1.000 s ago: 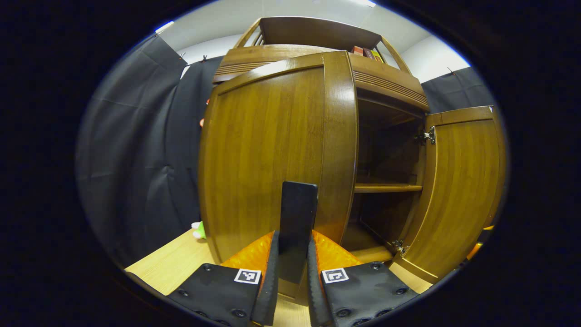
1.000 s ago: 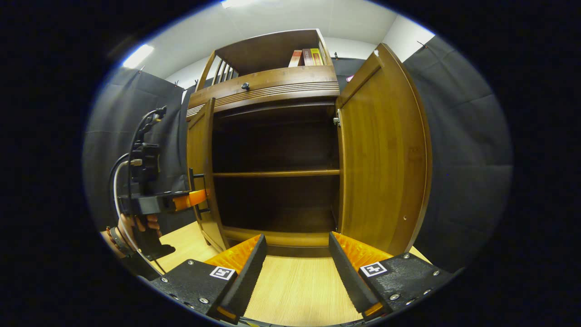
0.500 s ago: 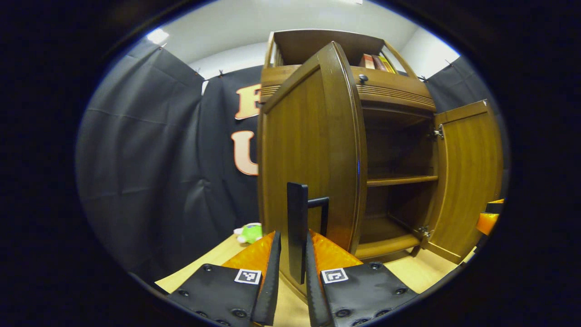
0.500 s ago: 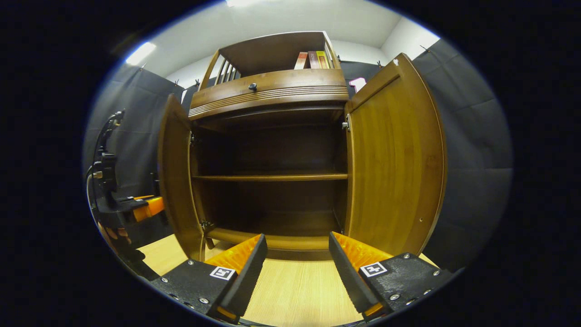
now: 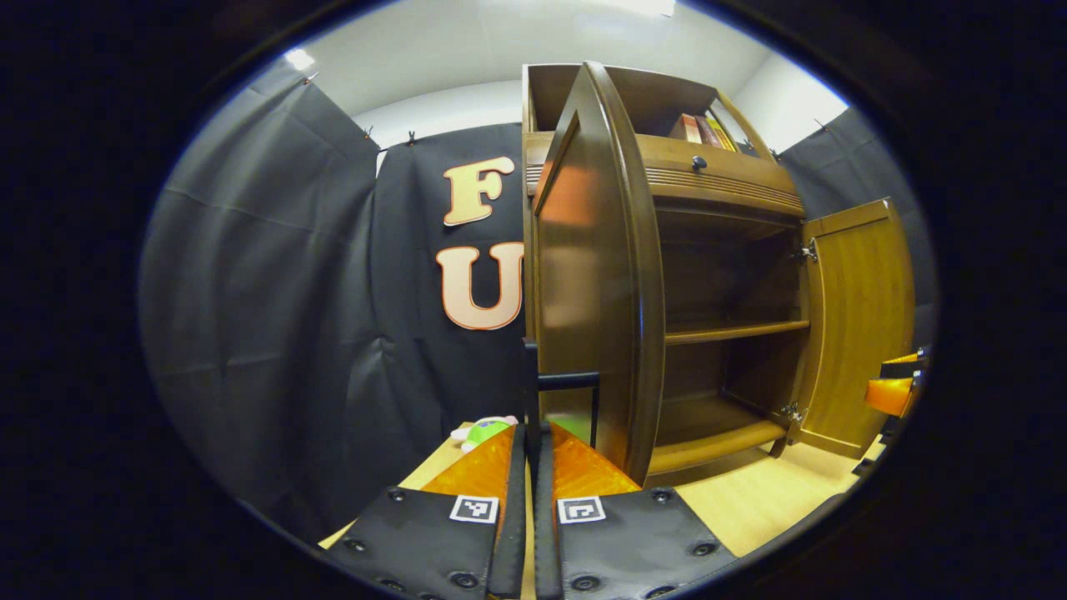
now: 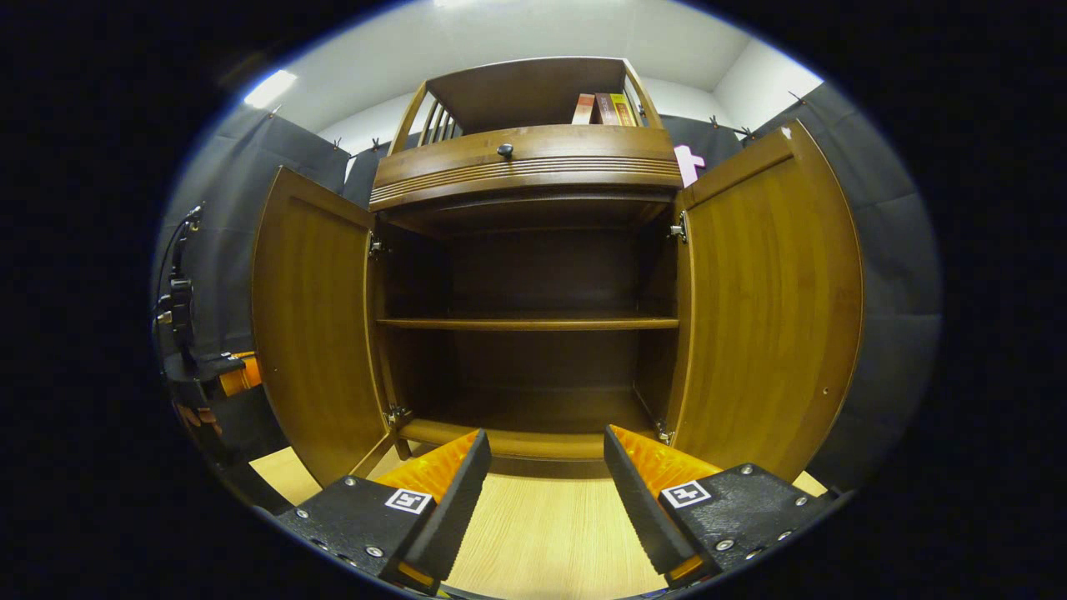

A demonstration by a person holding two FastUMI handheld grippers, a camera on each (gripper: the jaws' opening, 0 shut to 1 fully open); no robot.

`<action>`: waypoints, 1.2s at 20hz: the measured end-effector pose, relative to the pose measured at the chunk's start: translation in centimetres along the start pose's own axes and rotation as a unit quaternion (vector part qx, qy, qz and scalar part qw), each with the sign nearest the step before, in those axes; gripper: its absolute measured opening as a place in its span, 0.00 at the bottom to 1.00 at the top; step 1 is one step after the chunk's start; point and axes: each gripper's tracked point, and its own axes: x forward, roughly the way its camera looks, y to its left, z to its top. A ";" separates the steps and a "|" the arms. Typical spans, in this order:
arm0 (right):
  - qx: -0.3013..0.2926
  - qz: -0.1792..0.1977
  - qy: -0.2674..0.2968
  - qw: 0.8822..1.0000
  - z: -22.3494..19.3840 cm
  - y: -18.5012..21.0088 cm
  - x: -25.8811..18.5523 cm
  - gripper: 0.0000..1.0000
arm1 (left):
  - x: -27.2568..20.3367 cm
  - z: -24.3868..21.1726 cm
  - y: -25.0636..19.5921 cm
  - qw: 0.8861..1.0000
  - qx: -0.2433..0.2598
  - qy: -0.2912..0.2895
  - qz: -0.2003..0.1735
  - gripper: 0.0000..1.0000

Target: Open the right door of the double-door shoe cabinet with the right hand, and open the left door with the left hand.

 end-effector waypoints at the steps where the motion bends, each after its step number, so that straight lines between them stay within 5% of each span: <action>1: -0.001 -0.001 0.001 1.000 -0.2 0.4 -0.1 0.85 | 0.0 0.1 0.4 1.000 -0.003 -0.005 -0.009 0.17; 2: -0.003 -0.003 0.002 1.000 -0.4 0.6 -0.2 0.85 | 0.0 0.0 0.7 1.000 -0.009 -0.006 -0.018 0.10; 7: -0.005 -0.004 0.009 1.000 -1.1 1.9 -0.9 0.85 | 0.6 -0.2 2.8 0.996 0.015 -0.003 -0.085 0.11; 8: -0.005 -0.004 0.010 1.000 -1.2 1.9 -0.9 0.85 | 0.5 -0.2 3.5 0.995 0.010 -0.002 -0.095 0.05; 10: 0.001 -0.001 0.008 1.000 -0.9 2.2 -1.2 0.85 | 0.7 -0.6 5.1 0.994 -0.006 0.007 -0.108 0.11; 12: 0.005 -0.005 0.006 1.000 -1.0 2.4 -1.6 0.85 | 0.7 -0.8 6.2 0.994 -0.011 0.015 -0.111 0.03; 17: 0.000 -0.011 -0.003 1.000 -0.9 1.9 -2.6 0.84 | -2.0 -1.6 7.5 0.995 0.029 0.032 -0.091 0.17; 24: 0.010 -0.009 0.000 1.000 -1.3 -0.3 -3.1 0.85 | -8.4 0.3 2.9 0.994 0.026 0.039 -0.098 0.17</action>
